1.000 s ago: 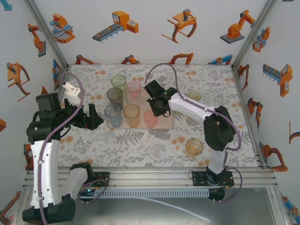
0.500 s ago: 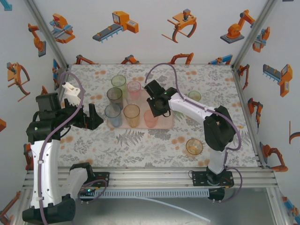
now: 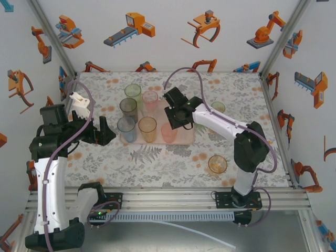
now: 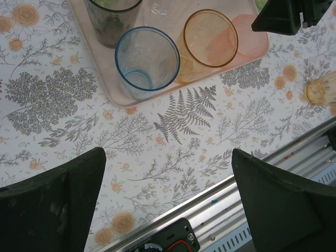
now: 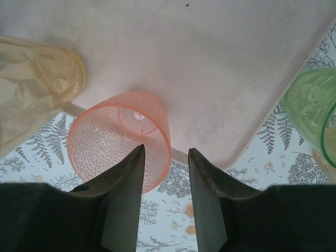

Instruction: Place the glasses into the tray

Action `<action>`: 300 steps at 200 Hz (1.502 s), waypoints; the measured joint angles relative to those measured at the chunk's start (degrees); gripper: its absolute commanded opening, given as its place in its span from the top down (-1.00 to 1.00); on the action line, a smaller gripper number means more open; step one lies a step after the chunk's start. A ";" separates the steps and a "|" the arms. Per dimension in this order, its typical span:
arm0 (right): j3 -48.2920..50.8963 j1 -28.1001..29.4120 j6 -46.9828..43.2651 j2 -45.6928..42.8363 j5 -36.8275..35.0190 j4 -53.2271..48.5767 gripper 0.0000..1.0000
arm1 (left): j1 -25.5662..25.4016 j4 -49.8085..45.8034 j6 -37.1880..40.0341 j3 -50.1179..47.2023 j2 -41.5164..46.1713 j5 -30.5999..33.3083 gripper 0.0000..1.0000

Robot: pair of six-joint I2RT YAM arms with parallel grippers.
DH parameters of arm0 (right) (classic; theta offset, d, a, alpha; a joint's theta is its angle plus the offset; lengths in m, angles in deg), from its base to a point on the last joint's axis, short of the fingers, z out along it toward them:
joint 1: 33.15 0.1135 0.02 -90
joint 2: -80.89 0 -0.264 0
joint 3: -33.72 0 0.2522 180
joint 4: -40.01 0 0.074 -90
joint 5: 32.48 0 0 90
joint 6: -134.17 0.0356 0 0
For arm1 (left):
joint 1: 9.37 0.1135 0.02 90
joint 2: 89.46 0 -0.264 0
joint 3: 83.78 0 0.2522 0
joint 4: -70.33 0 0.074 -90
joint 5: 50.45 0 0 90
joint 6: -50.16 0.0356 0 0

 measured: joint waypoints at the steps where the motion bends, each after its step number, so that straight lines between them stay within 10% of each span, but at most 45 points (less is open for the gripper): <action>1: 0.02 0.00 0.00 -0.13 0.00 0.00 0.20 | 0.00 0.00 0.00 0.00 0.00 0.00 -0.94; 176: 26.58 -5.27 21.62 -49.00 -16.28 -21.90 0.08 | -0.87 0.00 -0.02 0.02 0.00 -0.48 -0.94; 300: 39.23 -5.42 34.38 -55.67 -12.94 -29.99 0.09 | -2.27 0.00 0.02 0.02 0.55 -0.63 -0.94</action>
